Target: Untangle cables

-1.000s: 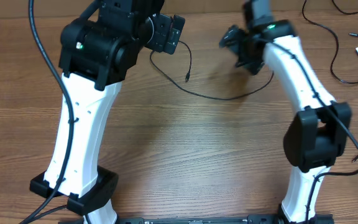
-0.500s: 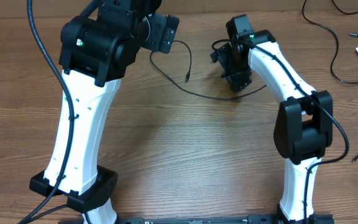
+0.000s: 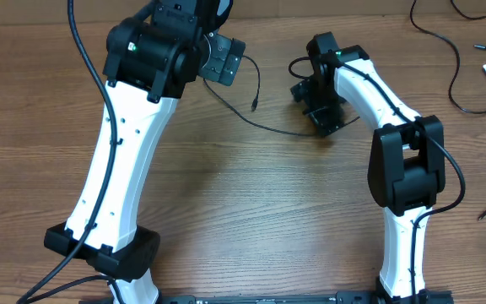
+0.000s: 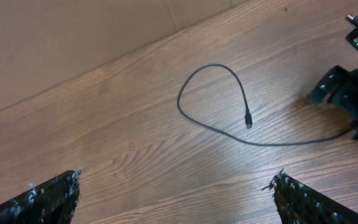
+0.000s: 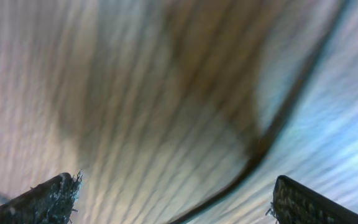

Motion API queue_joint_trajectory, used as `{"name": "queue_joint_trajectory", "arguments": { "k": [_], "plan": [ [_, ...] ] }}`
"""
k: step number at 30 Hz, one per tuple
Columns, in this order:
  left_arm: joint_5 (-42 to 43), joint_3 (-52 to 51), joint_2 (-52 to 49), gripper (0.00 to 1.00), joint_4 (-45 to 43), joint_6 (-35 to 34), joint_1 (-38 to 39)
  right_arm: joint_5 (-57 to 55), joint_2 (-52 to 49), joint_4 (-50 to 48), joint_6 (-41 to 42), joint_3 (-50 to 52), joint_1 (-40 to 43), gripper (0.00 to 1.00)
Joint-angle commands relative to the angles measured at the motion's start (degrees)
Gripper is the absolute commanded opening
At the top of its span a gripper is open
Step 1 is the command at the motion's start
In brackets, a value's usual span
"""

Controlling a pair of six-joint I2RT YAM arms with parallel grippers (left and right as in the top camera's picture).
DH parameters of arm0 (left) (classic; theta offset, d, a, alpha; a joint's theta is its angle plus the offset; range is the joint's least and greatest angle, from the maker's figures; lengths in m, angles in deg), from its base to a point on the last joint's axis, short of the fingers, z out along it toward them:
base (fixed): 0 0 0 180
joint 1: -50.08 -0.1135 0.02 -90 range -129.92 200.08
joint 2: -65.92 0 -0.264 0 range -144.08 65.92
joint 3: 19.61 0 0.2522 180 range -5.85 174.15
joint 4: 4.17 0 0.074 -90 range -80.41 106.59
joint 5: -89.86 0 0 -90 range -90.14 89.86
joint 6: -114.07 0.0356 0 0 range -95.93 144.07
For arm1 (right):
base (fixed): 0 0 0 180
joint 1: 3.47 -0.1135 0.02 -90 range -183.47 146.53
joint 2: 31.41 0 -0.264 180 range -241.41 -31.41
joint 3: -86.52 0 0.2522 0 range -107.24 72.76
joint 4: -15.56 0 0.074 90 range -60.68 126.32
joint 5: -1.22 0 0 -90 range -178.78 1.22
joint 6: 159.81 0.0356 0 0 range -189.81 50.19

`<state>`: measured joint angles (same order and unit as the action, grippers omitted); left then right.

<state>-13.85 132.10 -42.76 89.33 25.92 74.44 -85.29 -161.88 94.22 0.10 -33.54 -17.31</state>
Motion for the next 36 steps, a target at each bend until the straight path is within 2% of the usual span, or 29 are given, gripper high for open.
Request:
{"name": "queue_joint_trajectory", "arguments": {
  "k": [1,22,28,30,32,33,36],
  "plan": [
    [0.24,-0.33,0.0,1.0,-0.37,-0.57,-0.13,-6.88,-0.44,2.21,0.59,0.24,0.48,1.0],
    [0.24,-0.33,-0.35,1.0,-0.9,-0.57,-0.46,-10.82,-2.01,3.02,0.31,0.37,0.42,1.0],
    [0.28,-0.35,-1.6,0.99,-0.83,-0.59,-0.46,-13.09,-2.1,1.66,0.39,4.98,0.44,1.0],
    [0.74,-0.35,-2.29,1.0,-0.85,-0.59,-0.46,-13.07,-2.1,0.07,0.39,7.56,0.44,0.79],
    [1.55,-0.35,-2.75,0.99,-0.85,-0.59,-0.46,-12.9,-2.1,-0.35,0.39,9.18,0.44,0.37],
    [1.95,-0.35,-3.34,0.99,-0.85,-0.57,-0.46,-12.9,-2.1,-0.92,0.39,10.38,0.44,0.04],
    [1.97,-0.35,-3.76,1.0,-0.9,-0.57,-0.46,-12.9,-2.1,-1.62,0.37,11.52,0.42,0.04]
  ]
}}
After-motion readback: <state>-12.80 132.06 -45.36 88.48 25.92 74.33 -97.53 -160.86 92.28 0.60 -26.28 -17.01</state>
